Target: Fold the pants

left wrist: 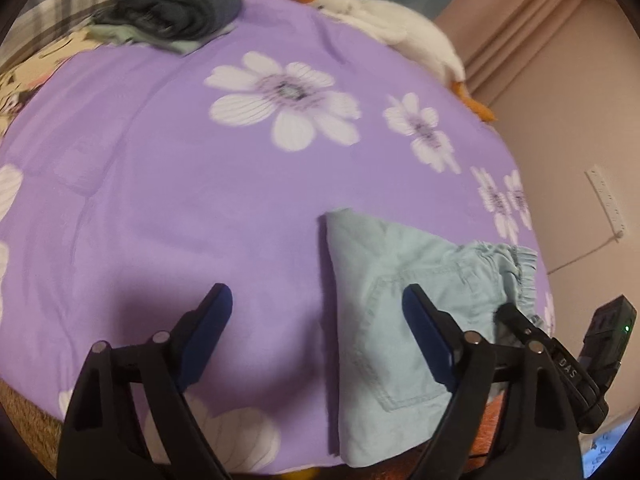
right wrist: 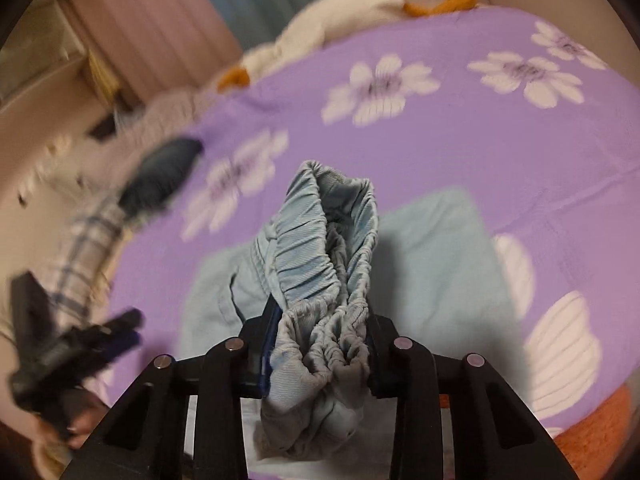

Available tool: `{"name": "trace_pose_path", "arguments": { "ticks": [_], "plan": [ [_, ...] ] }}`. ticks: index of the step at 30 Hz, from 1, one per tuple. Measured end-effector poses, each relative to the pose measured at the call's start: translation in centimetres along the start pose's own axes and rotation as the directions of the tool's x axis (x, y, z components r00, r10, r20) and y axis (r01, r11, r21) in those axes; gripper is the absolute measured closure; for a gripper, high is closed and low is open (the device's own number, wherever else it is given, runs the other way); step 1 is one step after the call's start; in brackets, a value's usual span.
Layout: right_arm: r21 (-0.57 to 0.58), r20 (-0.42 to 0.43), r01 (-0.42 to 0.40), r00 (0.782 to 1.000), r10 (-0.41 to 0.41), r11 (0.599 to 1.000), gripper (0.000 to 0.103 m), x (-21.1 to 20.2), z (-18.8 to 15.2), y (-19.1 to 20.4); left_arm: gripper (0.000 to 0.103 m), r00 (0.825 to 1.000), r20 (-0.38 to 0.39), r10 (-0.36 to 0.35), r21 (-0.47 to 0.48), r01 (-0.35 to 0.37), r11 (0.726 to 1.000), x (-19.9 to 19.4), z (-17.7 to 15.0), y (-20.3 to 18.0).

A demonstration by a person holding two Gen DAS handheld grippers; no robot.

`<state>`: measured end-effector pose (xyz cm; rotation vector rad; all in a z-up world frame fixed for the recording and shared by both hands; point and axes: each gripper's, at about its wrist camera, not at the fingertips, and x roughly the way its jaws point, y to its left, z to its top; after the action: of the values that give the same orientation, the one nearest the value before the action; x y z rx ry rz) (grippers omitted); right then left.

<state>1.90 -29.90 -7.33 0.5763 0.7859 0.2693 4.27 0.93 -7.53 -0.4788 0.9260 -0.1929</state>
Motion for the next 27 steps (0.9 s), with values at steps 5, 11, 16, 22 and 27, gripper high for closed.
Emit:
{"name": "trace_pose_path", "arguments": {
  "ticks": [5,11,16,22,27],
  "plan": [
    [0.023,-0.002,0.077,0.997,-0.077,0.997,0.068,-0.7,-0.1,-2.3,0.032,0.999,-0.022,-0.043,0.05,0.045,0.998,2.3,1.6,-2.3],
    [0.039,-0.072,0.154,0.986,-0.151,0.987,0.068,1.7,-2.5,-4.4,0.056,0.991,-0.131,-0.009,0.092,0.021,0.996,7.2,1.8,-3.6],
    [0.042,-0.082,0.145,0.987,-0.141,0.989,0.068,1.7,-2.4,-4.8,0.053,0.975,-0.219,-0.031,0.042,0.041,0.998,8.9,0.1,-2.3],
    [0.037,-0.078,0.142,0.987,-0.139,0.989,0.067,1.7,-2.6,-4.8,0.051,0.978,-0.198,-0.06,0.009,0.063,0.998,7.2,-1.7,-1.1],
    [0.048,-0.077,0.14,0.988,-0.136,0.989,0.067,1.8,-2.6,-4.9,0.041,0.971,-0.229,-0.066,0.067,0.083,0.994,6.3,-3.3,-1.8]
  ]
}}
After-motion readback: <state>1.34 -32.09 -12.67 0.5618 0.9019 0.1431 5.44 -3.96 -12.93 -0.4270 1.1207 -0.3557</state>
